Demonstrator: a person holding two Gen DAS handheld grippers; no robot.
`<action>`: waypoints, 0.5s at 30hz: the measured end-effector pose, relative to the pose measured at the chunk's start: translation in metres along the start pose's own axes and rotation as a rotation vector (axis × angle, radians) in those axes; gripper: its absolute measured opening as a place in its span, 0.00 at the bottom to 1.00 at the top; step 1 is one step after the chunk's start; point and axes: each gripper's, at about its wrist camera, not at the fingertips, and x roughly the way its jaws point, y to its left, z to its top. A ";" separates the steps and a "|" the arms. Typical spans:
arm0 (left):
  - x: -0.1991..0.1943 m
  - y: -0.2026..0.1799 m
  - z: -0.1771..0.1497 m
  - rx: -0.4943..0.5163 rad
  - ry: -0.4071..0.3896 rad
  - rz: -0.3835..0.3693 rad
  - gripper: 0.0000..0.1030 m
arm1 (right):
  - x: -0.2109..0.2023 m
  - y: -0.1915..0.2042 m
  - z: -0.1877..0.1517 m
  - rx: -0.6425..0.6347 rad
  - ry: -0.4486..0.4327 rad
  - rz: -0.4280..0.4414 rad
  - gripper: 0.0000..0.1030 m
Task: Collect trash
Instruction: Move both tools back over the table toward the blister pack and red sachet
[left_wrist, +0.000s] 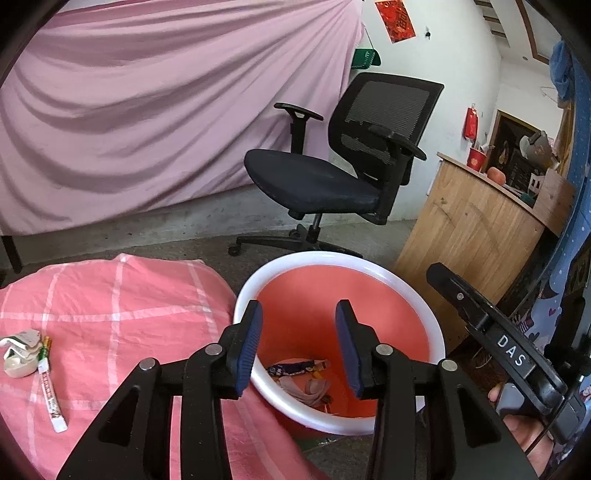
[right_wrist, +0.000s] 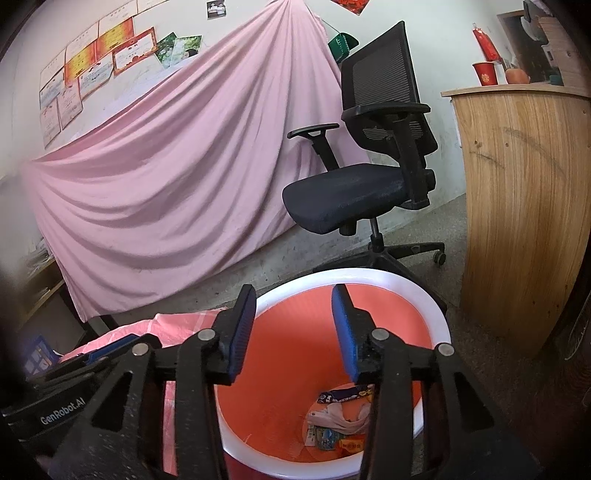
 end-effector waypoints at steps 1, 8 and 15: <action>-0.004 0.002 0.000 -0.005 -0.008 0.009 0.46 | -0.001 0.001 0.000 0.000 -0.004 0.001 0.68; -0.035 0.027 -0.001 -0.091 -0.094 0.093 0.78 | -0.010 0.012 0.004 0.016 -0.054 0.016 0.98; -0.082 0.053 -0.007 -0.160 -0.267 0.226 0.98 | -0.024 0.031 0.010 0.012 -0.142 0.063 1.00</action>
